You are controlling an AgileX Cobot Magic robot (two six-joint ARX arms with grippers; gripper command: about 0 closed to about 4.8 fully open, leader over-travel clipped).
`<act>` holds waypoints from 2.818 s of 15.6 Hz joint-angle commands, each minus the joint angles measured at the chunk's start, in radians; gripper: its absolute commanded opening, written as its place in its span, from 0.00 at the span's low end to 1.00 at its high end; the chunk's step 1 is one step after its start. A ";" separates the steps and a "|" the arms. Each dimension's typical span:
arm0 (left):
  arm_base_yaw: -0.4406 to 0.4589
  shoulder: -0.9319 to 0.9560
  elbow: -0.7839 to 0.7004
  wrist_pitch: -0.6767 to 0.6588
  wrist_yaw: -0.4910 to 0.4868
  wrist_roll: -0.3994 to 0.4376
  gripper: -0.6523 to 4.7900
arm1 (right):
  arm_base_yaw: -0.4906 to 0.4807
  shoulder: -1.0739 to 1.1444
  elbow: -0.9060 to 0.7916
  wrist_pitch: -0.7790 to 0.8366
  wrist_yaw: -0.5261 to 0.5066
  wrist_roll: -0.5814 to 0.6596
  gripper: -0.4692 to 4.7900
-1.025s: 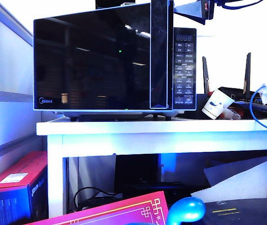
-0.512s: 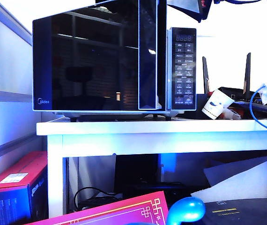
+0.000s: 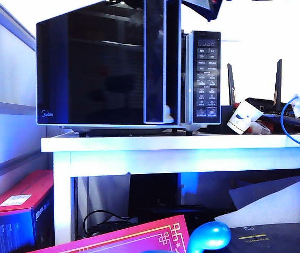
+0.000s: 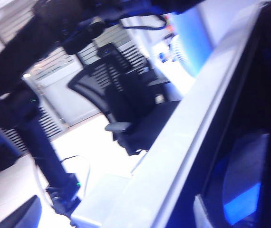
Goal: Open the microwave door, place the box of snacks from the top of the microwave inside, then close the microwave door.
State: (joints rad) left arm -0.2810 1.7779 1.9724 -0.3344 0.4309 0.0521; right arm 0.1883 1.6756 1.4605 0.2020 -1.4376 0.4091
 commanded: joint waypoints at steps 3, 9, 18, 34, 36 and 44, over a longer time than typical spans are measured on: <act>-0.002 -0.004 0.005 -0.046 0.040 0.001 0.11 | 0.055 -0.006 0.004 0.012 -0.027 0.032 0.88; -0.002 -0.005 0.005 -0.103 0.044 0.005 0.11 | 0.134 -0.006 0.004 0.013 -0.027 0.037 0.88; -0.002 -0.005 0.005 -0.328 0.039 0.132 0.11 | 0.247 -0.005 0.004 0.013 -0.019 0.043 0.88; 0.001 -0.034 0.005 -0.480 -0.093 0.211 0.11 | 0.250 -0.004 0.005 0.385 1.092 -0.234 0.90; 0.001 -0.036 0.005 -0.487 -0.099 0.212 0.11 | 0.280 0.011 0.008 0.385 1.254 -0.333 1.00; 0.001 -0.047 0.005 -0.540 -0.188 0.282 0.11 | 0.303 0.209 0.340 0.212 1.452 -0.340 1.00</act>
State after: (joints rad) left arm -0.2798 1.7393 1.9728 -0.8795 0.2420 0.3256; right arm 0.4747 1.8763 1.7790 0.4171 -0.0364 0.0788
